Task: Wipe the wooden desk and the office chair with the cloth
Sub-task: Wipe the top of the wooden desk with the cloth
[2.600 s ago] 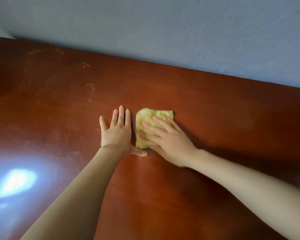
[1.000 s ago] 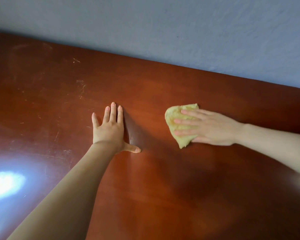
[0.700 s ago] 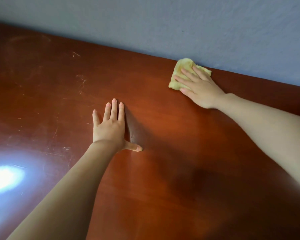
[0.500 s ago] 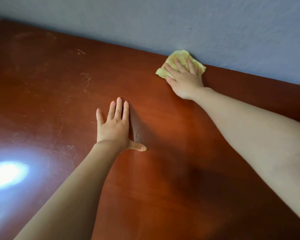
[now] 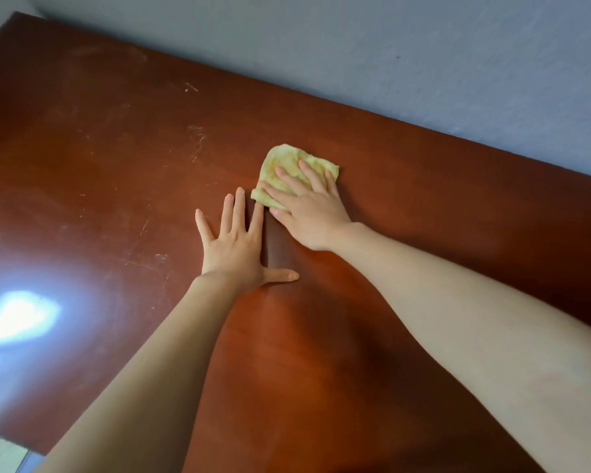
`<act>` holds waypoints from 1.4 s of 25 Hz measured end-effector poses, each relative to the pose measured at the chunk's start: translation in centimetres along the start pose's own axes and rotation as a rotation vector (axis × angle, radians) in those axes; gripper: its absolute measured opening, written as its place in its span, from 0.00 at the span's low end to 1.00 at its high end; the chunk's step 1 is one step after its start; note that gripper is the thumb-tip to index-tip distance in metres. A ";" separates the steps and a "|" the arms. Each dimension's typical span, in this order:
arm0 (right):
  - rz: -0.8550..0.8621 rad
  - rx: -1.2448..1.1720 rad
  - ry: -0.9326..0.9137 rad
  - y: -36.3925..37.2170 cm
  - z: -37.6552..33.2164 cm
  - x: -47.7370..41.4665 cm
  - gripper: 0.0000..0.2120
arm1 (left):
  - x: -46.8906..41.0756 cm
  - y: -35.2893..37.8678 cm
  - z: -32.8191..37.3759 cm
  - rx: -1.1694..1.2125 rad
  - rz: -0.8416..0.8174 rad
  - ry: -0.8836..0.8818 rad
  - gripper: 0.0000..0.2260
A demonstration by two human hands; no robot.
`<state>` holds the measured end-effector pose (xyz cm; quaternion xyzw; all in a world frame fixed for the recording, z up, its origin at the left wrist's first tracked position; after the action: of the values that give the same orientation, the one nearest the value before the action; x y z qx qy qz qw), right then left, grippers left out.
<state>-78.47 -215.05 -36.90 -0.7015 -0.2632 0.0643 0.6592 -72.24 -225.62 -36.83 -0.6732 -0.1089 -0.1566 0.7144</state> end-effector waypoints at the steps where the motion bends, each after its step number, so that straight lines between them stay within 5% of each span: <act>1: -0.005 0.013 -0.028 0.2 -0.8 0.8 0.23 | 1.5 0.4 -0.3 0.024 0.019 -0.007 0.59; 10: -0.064 0.035 -0.197 3.3 -9.2 8.6 0.23 | 16.2 4.7 -6.1 0.247 0.204 -0.203 0.51; 17: -0.091 0.184 -0.509 6.1 -17.5 16.5 0.23 | 25.2 8.6 -10.5 0.388 0.227 -0.446 0.56; 23: -0.152 0.280 -0.809 8.0 -20.7 22.1 0.23 | 29.1 10.6 -12.0 0.487 0.204 -0.478 0.61; 29: -0.213 0.409 -1.049 7.6 -23.7 20.5 0.23 | 31.7 10.9 -14.8 0.524 0.174 -0.547 0.61; 35: -0.225 0.486 -1.053 6.8 -31.7 14.6 0.24 | 33.7 12.0 -16.1 0.551 0.113 -0.722 0.51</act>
<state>-50.21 -236.59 -35.83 -0.3717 -0.6054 0.3919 0.5846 -37.38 -243.75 -36.78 -0.4744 -0.3518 0.1620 0.7905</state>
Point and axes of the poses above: each hand's wrist, its own x-axis away from the middle knuckle, its own y-axis out of the palm, z = x × y, the point moved 7 cm from there along -x, towards the middle knuckle, and after that the axes turned 6 degrees about x, right-handed, at the moved point
